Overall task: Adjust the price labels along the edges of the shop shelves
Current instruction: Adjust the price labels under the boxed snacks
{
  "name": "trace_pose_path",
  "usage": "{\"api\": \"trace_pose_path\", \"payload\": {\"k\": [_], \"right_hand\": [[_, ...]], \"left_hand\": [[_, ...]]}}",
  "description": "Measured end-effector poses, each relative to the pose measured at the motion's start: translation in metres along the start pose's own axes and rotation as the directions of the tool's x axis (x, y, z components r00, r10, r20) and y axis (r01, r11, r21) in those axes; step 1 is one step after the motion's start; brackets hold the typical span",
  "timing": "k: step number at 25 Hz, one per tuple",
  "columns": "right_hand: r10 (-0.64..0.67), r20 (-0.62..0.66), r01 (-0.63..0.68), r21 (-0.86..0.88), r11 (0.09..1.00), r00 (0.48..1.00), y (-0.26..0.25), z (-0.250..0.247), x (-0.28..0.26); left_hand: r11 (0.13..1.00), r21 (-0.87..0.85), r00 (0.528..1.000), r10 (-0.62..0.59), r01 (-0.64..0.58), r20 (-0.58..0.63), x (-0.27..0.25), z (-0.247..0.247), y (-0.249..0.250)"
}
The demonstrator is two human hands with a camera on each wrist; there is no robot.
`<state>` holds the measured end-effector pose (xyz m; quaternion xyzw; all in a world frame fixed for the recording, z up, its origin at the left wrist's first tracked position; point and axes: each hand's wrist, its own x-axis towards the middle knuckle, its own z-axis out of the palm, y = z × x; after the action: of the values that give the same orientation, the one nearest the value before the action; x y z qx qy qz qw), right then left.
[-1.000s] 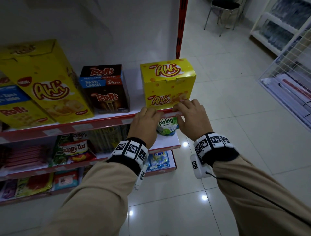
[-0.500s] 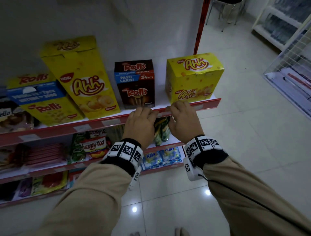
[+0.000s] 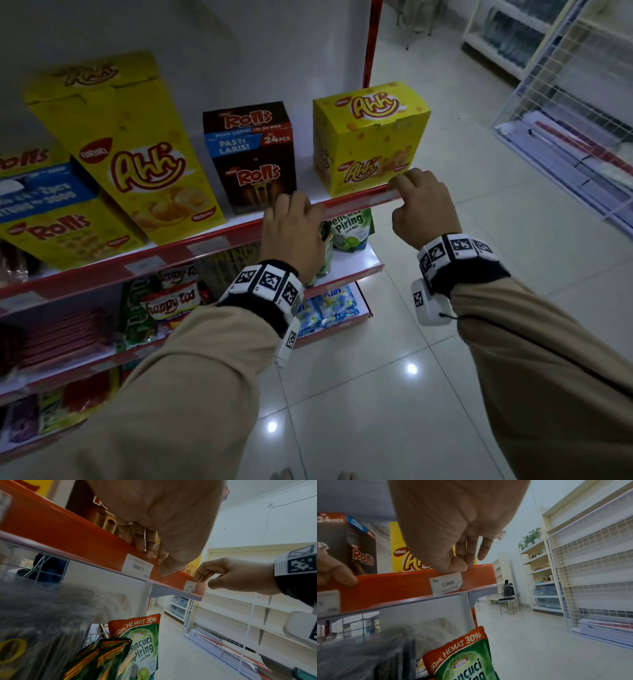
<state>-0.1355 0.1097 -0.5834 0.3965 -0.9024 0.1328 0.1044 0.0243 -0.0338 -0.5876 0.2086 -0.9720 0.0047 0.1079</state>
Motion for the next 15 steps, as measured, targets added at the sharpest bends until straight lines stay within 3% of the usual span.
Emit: {"api": "trace_pose_path", "payload": {"k": [8,15], "right_hand": [[-0.081,0.1,0.079,0.026,0.997,0.992,0.027,-0.006,0.013],[-0.107,0.099,0.099,0.08,0.992,0.989,0.031,-0.007,0.012]], "left_hand": [[0.994,-0.038,0.992,0.106,-0.104,0.062,0.033,0.006,0.051],[0.999,0.002,0.997,0.054,-0.054,0.059,0.041,0.013,0.066]]}}
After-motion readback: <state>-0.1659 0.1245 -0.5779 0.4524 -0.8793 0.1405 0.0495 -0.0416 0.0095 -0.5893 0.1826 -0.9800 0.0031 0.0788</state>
